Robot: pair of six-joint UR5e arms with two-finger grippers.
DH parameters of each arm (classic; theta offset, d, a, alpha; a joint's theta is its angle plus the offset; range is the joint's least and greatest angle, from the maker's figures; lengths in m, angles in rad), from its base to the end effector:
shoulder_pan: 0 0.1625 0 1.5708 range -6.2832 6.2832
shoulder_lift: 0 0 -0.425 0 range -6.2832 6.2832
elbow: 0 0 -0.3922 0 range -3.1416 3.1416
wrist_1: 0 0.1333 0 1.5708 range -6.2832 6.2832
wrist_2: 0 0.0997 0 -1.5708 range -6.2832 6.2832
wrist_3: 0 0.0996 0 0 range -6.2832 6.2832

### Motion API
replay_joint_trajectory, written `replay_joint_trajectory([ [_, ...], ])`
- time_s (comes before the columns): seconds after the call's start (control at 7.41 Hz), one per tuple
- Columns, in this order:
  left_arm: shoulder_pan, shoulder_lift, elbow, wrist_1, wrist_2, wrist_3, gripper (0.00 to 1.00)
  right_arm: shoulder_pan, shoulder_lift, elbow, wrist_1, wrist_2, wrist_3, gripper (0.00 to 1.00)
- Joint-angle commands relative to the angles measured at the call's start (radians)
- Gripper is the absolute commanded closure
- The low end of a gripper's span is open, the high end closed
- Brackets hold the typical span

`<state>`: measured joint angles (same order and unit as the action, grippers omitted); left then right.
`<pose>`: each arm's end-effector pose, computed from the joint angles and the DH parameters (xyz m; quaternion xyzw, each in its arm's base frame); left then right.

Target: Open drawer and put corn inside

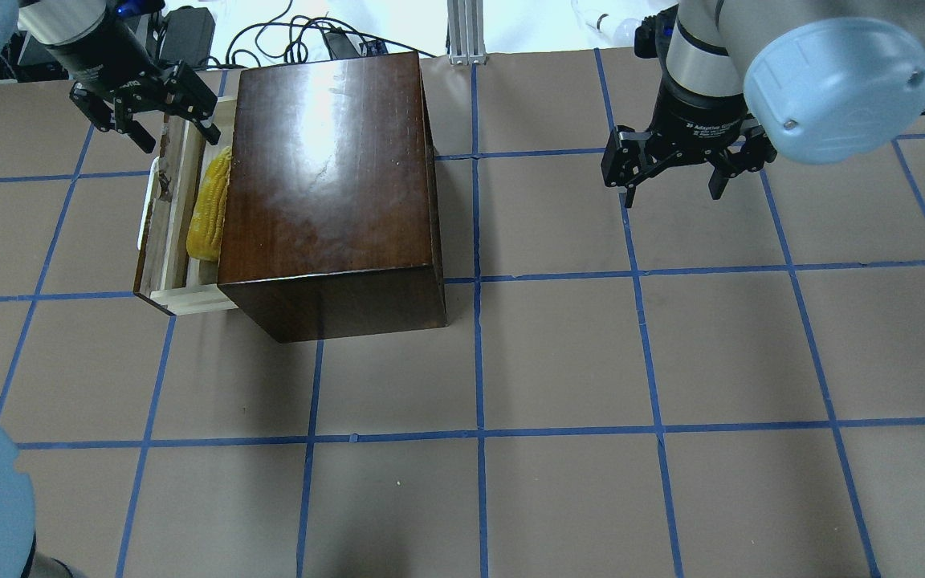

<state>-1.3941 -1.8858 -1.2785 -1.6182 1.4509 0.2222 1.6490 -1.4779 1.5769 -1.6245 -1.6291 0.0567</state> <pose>-0.0346 -0.6322 0.4521 -0.0206 -0.9974 -0.0224 0.0656 0.1681 -0.5132 0.4431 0.0114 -0.9993 -0.0206 0.0306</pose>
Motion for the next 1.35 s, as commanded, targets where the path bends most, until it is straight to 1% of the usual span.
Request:
replay_joint_trajectory([
  [0.0,-0.089,0.037,-0.005,-0.002,0.123,-0.095,0.0,0.0,-0.001,0.0,-0.001,0.002,0.0,0.0],
  [0.13,-0.121,0.054,-0.015,-0.005,0.135,-0.119,0.0,0.0,0.001,0.0,0.0,0.002,0.0,0.0],
  [0.4,-0.147,0.085,-0.068,0.007,0.073,-0.17,0.0,0.0,0.001,0.0,0.0,0.002,0.0,0.0],
  [0.81,-0.196,0.154,-0.155,0.008,0.081,-0.208,0.0,0.0,0.001,0.0,-0.001,0.0,0.0,0.0],
  [1.08,-0.2,0.207,-0.231,0.035,0.082,-0.199,0.0,0.0,0.001,0.0,0.0,0.0,0.0,0.0],
  [1.21,-0.2,0.227,-0.246,0.038,0.082,-0.198,0.0,0.0,0.001,0.0,0.0,0.0,0.0,0.0],
])
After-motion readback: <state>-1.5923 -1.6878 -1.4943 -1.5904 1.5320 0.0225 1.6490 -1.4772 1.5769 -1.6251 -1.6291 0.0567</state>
